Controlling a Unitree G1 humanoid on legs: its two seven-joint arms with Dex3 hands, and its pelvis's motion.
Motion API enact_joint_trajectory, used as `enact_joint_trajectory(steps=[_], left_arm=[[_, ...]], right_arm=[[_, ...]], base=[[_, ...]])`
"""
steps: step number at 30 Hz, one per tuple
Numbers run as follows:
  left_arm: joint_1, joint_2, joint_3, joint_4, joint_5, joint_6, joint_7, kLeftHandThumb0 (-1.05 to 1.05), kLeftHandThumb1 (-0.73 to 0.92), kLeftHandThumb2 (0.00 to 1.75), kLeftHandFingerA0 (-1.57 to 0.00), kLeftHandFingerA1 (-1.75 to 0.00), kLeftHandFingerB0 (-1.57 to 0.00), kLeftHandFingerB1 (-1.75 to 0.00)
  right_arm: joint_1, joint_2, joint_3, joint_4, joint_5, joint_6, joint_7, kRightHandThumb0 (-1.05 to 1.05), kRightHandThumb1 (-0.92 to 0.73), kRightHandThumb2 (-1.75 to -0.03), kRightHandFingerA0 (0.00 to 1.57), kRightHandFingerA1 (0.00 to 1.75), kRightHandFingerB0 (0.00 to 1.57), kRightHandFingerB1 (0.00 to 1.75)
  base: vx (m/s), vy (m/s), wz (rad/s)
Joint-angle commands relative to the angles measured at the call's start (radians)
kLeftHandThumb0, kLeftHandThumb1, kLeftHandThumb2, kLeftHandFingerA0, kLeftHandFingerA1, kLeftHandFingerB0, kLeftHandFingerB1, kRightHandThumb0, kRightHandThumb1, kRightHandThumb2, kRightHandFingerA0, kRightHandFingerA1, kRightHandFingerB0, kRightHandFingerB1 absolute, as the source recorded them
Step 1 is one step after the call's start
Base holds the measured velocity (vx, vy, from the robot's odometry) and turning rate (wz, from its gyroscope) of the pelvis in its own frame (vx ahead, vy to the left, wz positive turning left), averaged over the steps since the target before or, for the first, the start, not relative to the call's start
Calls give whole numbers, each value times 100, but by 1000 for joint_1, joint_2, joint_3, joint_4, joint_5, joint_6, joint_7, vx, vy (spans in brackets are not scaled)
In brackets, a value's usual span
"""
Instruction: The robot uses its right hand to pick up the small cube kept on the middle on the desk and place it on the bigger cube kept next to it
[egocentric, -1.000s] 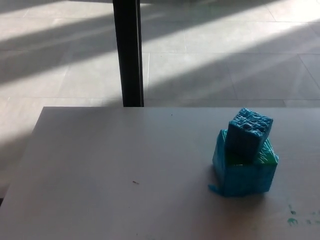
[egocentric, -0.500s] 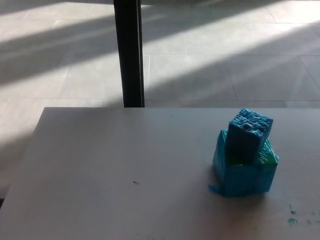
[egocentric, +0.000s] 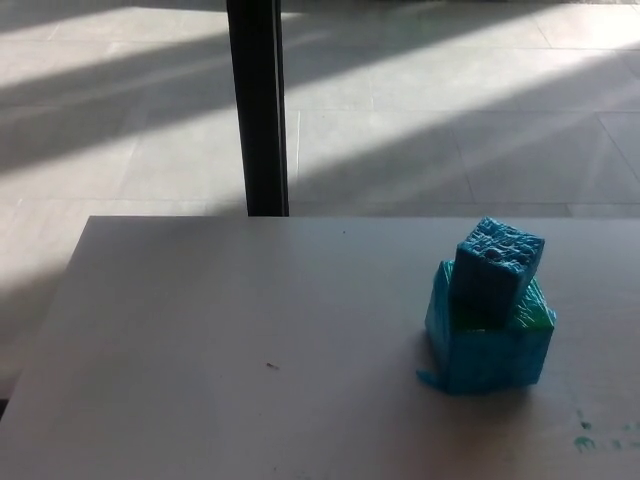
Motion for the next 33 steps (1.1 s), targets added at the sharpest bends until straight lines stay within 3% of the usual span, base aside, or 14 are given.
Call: enact_joint_trajectory(steps=[1,9,10,11,12,13,18,19,20,21,26,27,32,33], left_arm=[[3,-1,9,15,-5,-10,5,-95,82,80,-37,-52,-29,-40],[3,3,-2,18,8,-16,14,-96,83,80,-37,-51,-32,-40],[-1,2,0,30,9,-30,14,-89,77,119,-34,-58,-24,-47],[-3,1,6,31,1,-20,12,-88,76,119,-34,-59,-22,-47],[1,1,3,22,3,-20,13,-89,78,120,-31,-57,-24,-48],[5,2,-1,13,7,-17,11,-90,92,74,-23,-44,-34,-39],[12,0,-1,-13,3,-5,9,-93,91,78,-31,-48,-31,-39],[8,0,-1,-5,4,-9,10,-89,78,120,-31,-57,-22,-47],[6,1,4,4,-1,-10,2,-87,76,119,-33,-58,-20,-46],[4,1,5,8,-2,-13,1,-90,92,71,-36,-48,-32,-38],[-5,3,-2,25,4,-23,-3,-95,83,79,-35,-50,-30,-40],[-6,0,4,25,-2,-21,1,-90,92,71,-37,-47,-33,-38],[-7,-1,-1,32,5,-23,12,-90,92,71,-36,-47,-35,-38],[-6,-2,0,27,2,-22,11,-88,76,119,-33,-58,-22,-47]], right_arm=[[3,46,-171,99,281,139,-104,-62,-78,-62,0,31,0,30],[21,104,-228,88,369,174,-22,-55,-75,-68,0,44,0,27],[11,121,-251,100,398,195,-29,-55,-78,-62,3,102,0,58],[13,127,-251,104,402,202,-23,-54,-79,-63,8,97,0,62],[10,129,-254,116,408,209,-16,-34,-64,-112,18,66,5,57],[11,132,-246,121,401,215,-16,-34,-63,-111,18,66,4,56],[34,181,-111,109,324,197,18,-55,-77,-63,8,93,7,57],[34,185,-97,112,324,195,24,-57,-77,-60,18,89,8,58],[35,192,-60,111,319,199,25,-58,-76,-60,18,89,9,58],[38,194,-43,108,322,198,26,-58,-76,-62,11,95,10,57],[65,197,15,96,362,192,42,-57,-77,-63,9,93,4,61],[71,198,20,89,373,198,35,-36,-61,-111,16,65,2,56],[86,191,26,91,417,202,25,-36,-61,-110,16,66,3,56],[87,191,26,94,427,199,27,-36,-61,-111,15,65,3,56]], base=[[0,0,0],[0,0,0],[0,0,0],[0,0,0],[0,0,0],[0,0,0],[0,0,0],[0,0,0],[0,0,0],[0,0,0],[0,0,0],[0,0,0],[0,0,0],[0,0,0]])
